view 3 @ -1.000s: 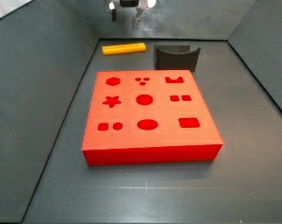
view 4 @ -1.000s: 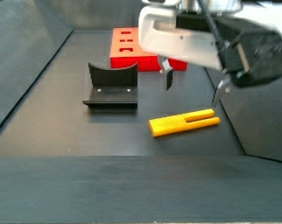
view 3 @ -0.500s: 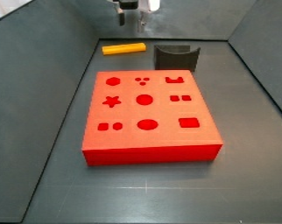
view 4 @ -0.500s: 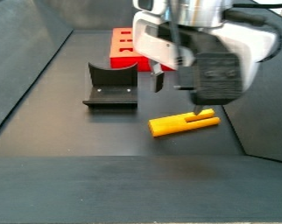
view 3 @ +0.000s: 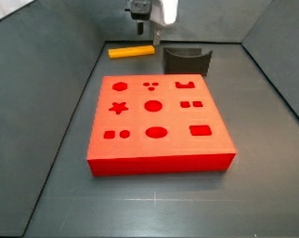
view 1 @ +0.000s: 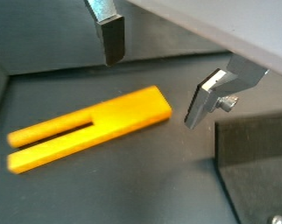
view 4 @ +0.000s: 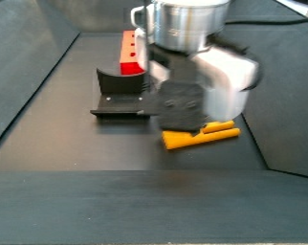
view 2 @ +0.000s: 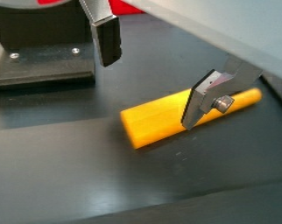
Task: Pick up the square-circle object. Move up. Rotate the square-circle object. Place the square-circle object on the fixture. Regrasp the square-circle object. Move to above the board. Insert the square-circle object.
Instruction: Pick up the square-circle object.
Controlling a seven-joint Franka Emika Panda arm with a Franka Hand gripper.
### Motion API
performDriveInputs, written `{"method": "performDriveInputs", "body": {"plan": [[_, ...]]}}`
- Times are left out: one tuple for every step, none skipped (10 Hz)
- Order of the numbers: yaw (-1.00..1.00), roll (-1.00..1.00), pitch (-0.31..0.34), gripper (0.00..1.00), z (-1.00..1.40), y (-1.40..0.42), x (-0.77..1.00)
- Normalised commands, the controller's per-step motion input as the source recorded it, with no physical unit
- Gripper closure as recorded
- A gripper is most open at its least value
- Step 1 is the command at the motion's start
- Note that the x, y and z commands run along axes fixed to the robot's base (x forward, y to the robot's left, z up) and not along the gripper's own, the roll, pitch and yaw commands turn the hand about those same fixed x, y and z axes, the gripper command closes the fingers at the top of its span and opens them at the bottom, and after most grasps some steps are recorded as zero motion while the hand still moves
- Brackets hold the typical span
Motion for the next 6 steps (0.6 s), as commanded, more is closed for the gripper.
{"method": "performDriveInputs", "body": {"plan": [[-0.64, -0.41, -0.110, 0.00, -0.11, 0.00, 0.00], [-0.66, -0.40, -0.064, 0.00, -0.17, 0.00, -0.01], [-0.66, -0.39, -0.011, 0.00, -0.25, 0.00, -0.05], [-0.66, -0.38, -0.009, 0.00, -0.28, 0.00, -0.02], [-0.64, -0.37, -0.064, 0.00, -0.31, 0.00, 0.00], [-0.57, -0.37, -0.089, 0.00, -0.32, 0.01, 0.00]]}}
